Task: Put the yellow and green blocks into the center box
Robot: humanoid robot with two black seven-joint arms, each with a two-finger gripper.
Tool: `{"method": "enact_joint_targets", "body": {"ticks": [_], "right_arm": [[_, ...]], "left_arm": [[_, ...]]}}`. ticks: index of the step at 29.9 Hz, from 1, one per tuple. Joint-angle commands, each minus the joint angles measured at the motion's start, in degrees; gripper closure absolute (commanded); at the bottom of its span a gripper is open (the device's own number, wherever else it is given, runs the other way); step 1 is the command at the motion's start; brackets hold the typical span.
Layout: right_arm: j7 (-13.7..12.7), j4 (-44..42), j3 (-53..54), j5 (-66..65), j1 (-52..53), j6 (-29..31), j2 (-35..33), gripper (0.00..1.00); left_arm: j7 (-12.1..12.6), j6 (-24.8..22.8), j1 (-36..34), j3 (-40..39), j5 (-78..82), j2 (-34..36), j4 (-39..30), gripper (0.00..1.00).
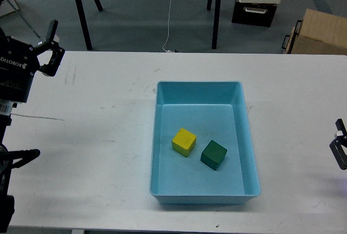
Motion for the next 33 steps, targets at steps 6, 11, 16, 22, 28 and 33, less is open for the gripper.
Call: {"method": "enact_joint_targets", "body": {"ticks": [6, 11, 16, 22, 28, 33], "right_arm": [[0.02, 0.30, -2.01, -5.04, -1.70, 0.00, 2.64, 0.00], [0.02, 2.85, -2.89, -5.04, -3.99, 0.00, 3.43, 0.00], [0.11, 4.26, -2.71, -4.96, -6.81, 0.00, 3.61, 0.00], [1.08, 6.02, -2.27, -5.04, -6.89, 0.00, 3.69, 0.00], [1.51, 5.58, -1.66, -5.04, -6.89, 0.00, 3.78, 0.00], [2.40, 5.14, 0.18, -5.13, -6.72, 0.00, 4.40, 0.00]], "left_arm": [[0.04, -0.41, 20.62, 5.18, -1.08, -4.80, -10.60, 0.00], [-0.75, -0.41, 24.41, 10.72, -3.53, -4.80, -10.60, 0.00], [-0.75, 0.08, 26.52, 15.38, -9.96, -4.80, -10.69, 0.00], [-1.19, 1.31, 26.61, 15.30, -10.57, -4.80, -10.69, 0.00], [-4.18, 3.24, 26.78, 15.38, -15.93, -4.80, -10.69, 0.00], [-4.18, 3.34, 26.87, 16.17, -16.11, -4.80, -10.69, 0.00]]}}
